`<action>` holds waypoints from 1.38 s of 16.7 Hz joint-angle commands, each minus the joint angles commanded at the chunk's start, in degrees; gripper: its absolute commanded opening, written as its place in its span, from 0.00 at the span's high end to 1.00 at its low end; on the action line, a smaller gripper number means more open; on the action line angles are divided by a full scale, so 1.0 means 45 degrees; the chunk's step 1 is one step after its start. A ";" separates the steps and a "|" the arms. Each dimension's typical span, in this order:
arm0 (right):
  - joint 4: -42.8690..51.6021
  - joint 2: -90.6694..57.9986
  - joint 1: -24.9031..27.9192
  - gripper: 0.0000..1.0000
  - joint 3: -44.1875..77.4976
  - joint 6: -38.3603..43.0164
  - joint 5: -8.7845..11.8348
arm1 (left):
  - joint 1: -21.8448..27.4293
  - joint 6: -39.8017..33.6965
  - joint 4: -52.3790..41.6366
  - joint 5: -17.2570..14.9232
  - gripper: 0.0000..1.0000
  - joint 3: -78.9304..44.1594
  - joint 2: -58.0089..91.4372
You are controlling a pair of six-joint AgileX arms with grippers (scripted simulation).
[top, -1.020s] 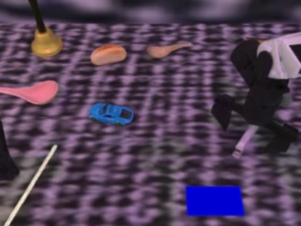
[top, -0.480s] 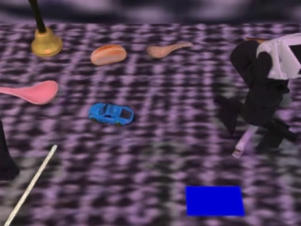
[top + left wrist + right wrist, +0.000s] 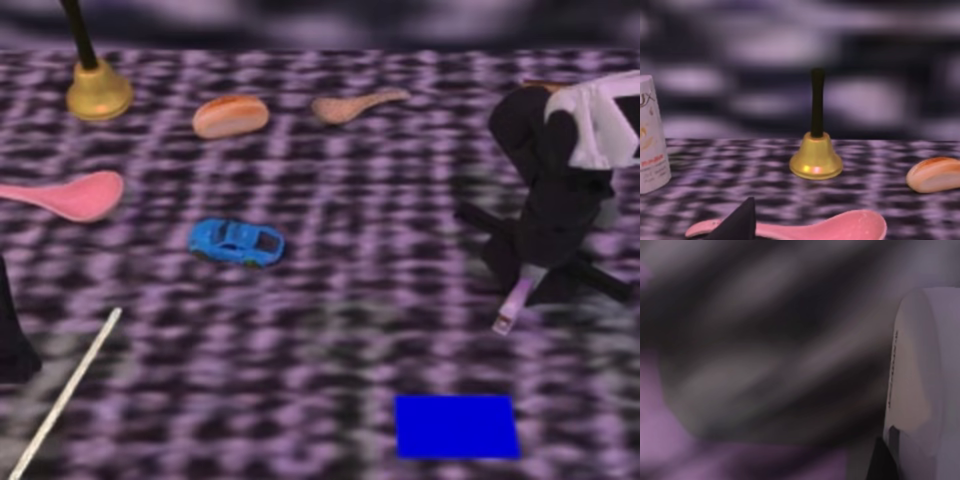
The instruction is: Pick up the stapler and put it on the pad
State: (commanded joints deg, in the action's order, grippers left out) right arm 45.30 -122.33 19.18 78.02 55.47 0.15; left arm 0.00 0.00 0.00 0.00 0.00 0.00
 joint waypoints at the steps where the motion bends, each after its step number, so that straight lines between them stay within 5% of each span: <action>1: 0.0000 0.0000 0.0000 1.00 0.0000 0.0000 0.0000 | 0.0000 0.0000 0.0000 0.0000 0.00 0.0000 0.0000; 9: 0.0207 0.0074 -0.0016 1.00 0.0178 0.0022 0.0002 | 0.0000 0.0000 0.0000 0.0000 0.00 0.0000 0.0000; 17: 0.4160 0.1532 0.0048 1.00 0.2496 -0.0021 0.0014 | 0.0000 0.0000 0.0000 0.0000 0.00 0.0000 0.0000; 23: 0.4432 0.1717 0.0000 1.00 0.2701 -0.0045 0.0018 | 0.0000 0.0000 0.0000 0.0000 0.00 0.0000 0.0000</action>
State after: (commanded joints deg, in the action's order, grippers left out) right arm 65.24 -114.61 19.18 90.18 55.27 0.23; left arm 0.00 0.00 0.00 0.00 0.00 0.00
